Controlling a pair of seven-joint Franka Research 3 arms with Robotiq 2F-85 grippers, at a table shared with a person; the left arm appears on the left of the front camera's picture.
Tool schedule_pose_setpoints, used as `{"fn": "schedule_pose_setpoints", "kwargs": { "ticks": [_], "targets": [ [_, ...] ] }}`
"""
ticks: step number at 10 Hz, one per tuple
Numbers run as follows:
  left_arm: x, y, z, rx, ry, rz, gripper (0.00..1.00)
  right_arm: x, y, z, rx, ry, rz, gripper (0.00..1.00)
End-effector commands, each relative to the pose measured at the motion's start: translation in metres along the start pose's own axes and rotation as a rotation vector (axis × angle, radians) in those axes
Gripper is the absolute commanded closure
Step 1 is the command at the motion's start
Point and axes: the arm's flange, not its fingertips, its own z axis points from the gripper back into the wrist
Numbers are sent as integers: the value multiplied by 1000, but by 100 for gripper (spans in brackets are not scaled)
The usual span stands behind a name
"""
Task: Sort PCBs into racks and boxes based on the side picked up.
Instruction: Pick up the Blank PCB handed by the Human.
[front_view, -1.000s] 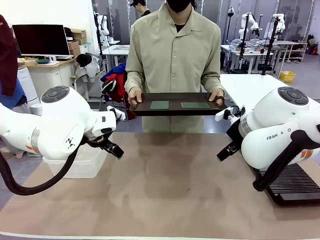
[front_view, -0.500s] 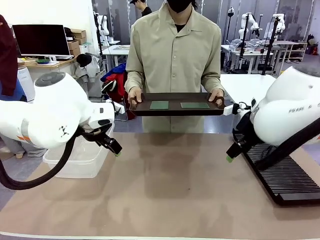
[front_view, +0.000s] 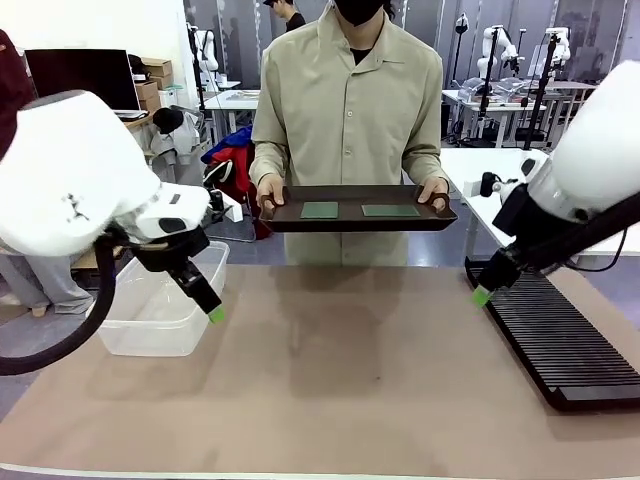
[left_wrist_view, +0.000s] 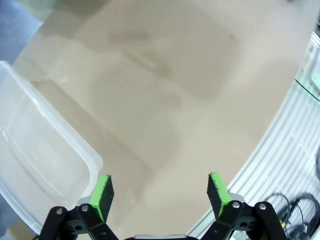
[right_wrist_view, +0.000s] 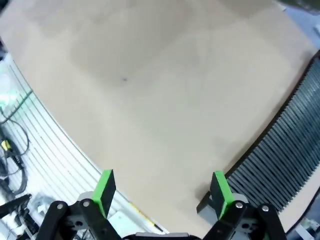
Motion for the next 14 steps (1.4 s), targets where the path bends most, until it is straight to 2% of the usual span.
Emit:
{"fn": "schedule_pose_setpoints", "kwargs": {
  "ticks": [1,2,3,7,8,9,12,14],
  "targets": [
    [0,4,18,-104,-12,-77,0,10,-7,23,62,27,18,0],
    [3,-1,17,-90,-40,-78,0,9,-5,28,36,-17,34,0],
    [-2,0,11,-47,-3,-44,0,5,0,15,20,17,7,0],
    [0,-1,16,-53,-2,-63,0,7,0,22,14,29,9,0],
    [2,2,34,-94,-85,-96,0,13,-6,37,24,-8,69,0],
    [5,3,46,-147,-163,-118,0,19,-14,54,97,-35,93,0],
    [10,2,71,-177,-277,-221,0,34,-15,92,87,-158,153,0],
    [14,6,87,-153,-312,-258,0,45,-12,112,76,-224,165,0]
  ]
}}
